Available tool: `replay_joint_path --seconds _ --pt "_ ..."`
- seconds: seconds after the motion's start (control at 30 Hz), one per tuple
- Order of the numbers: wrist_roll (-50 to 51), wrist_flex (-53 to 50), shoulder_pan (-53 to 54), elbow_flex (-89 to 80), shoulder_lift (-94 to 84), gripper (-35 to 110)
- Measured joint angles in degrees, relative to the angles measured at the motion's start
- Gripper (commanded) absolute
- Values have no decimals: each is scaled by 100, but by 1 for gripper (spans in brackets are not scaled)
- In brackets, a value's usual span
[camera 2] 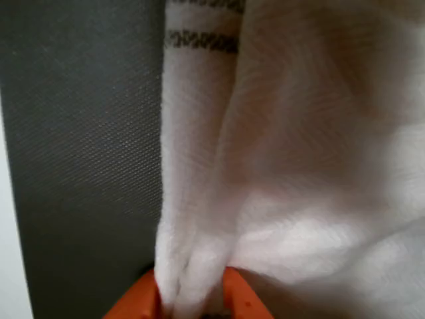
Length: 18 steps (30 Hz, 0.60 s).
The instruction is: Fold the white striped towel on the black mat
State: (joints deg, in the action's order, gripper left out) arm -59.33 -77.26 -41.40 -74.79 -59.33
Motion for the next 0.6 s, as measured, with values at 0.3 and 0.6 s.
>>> replay_joint_path --seconds 0.3,0.6 --pt "-132 193 53 -105 -9 0" --pt "-185 88 176 -141 -369 0"
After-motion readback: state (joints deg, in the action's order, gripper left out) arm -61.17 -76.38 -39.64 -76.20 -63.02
